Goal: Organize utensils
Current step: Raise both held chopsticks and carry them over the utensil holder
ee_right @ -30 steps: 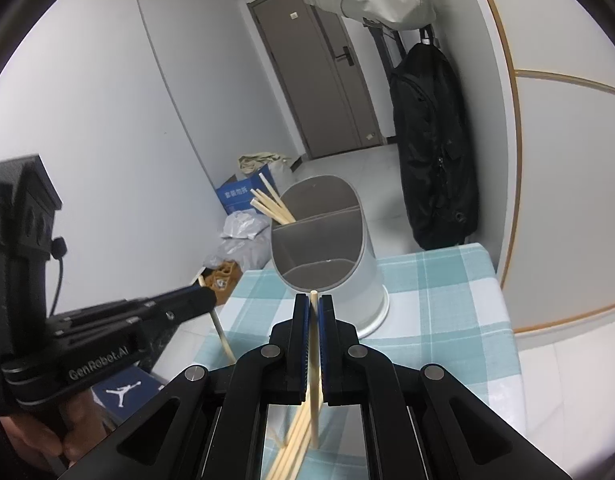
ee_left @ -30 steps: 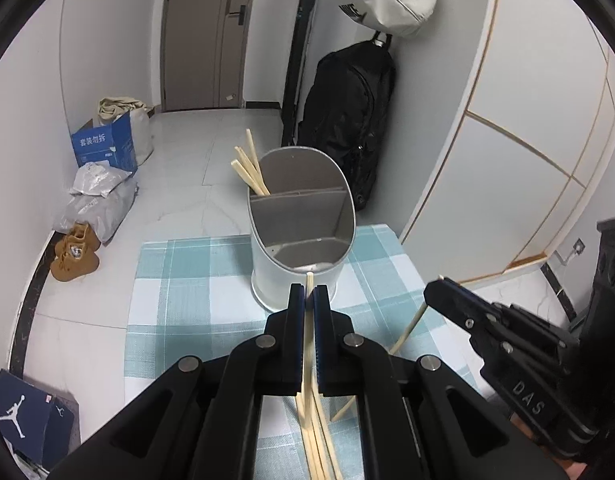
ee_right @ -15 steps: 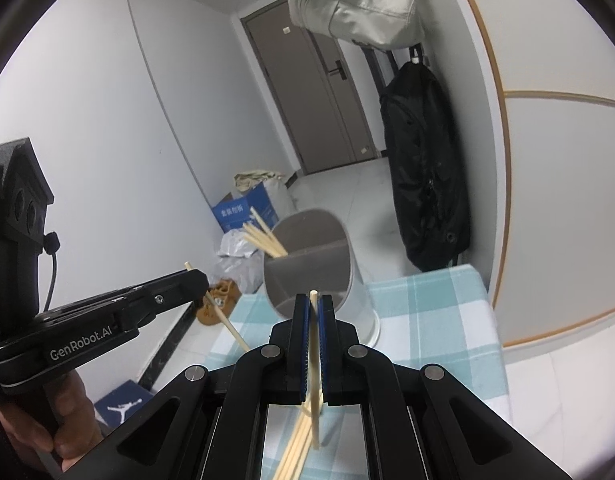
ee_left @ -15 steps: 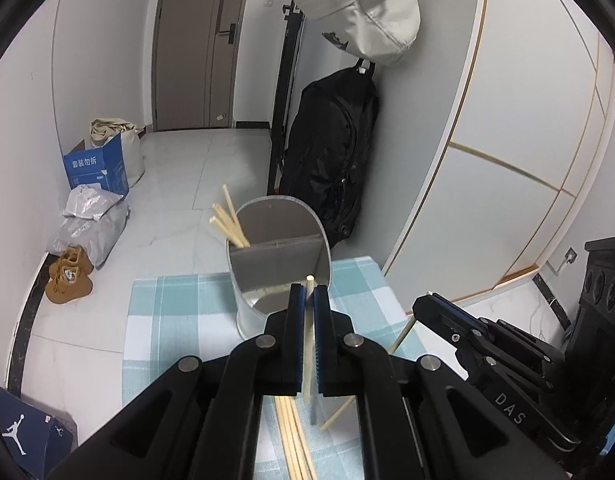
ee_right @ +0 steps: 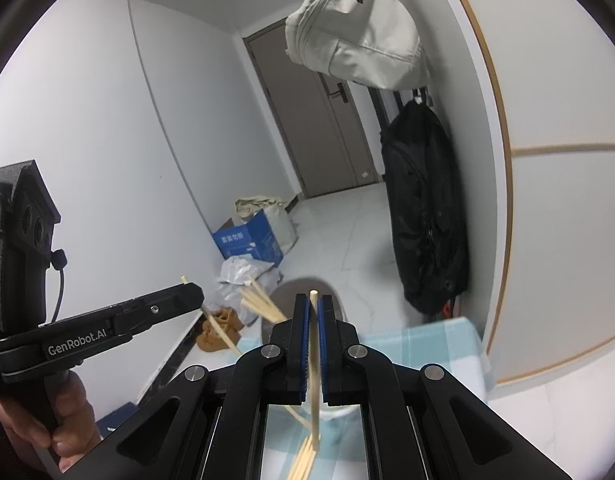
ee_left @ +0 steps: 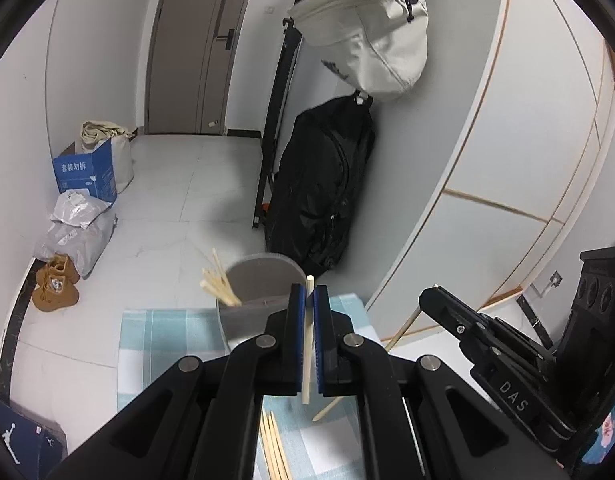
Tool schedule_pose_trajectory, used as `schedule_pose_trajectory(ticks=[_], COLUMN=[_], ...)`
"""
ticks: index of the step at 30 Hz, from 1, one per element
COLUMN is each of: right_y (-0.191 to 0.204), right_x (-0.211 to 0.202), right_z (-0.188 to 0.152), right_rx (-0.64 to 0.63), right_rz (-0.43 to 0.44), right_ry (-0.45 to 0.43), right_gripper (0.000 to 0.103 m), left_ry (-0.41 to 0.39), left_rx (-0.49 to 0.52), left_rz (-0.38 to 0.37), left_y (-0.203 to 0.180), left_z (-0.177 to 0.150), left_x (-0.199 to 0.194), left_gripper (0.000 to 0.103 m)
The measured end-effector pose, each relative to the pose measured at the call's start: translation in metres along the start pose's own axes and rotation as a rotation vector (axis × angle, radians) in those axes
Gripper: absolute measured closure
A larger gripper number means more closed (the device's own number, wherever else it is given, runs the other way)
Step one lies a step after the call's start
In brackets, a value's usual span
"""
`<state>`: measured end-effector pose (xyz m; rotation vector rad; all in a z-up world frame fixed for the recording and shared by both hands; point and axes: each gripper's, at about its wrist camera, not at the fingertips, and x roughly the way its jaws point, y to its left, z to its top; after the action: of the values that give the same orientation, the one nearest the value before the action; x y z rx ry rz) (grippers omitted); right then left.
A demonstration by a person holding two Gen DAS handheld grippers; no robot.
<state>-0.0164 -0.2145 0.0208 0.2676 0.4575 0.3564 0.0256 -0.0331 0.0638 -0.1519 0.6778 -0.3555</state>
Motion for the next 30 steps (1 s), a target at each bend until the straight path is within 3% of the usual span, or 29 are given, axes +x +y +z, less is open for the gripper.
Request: schedule_pose_trajectory(ticks=[10, 18, 30], right_y=[0.008, 0.018, 0.044], right_x=[0.019, 0.041, 0.084], right_z=[0.063, 0.103, 0.105], right_rx=[-0.044, -0.095, -0.219], right_rz=[0.003, 0.009, 0.027], right_ry=[-0.044, -0.070, -0.067], right_gripper=[0.099, 0.099, 0.099], left_ry=[-0.049, -0.127, -0.149], left_rx=[-0.074, -0.121, -0.177], left_rz=[-0.048, -0.043, -0.048], left_y=[0.018, 0.035, 0.076], left_z=[0.045, 0.067, 0.063], left_x=[0.000, 0.002, 0.024], left_gripper=[0.102, 0.102, 0.102])
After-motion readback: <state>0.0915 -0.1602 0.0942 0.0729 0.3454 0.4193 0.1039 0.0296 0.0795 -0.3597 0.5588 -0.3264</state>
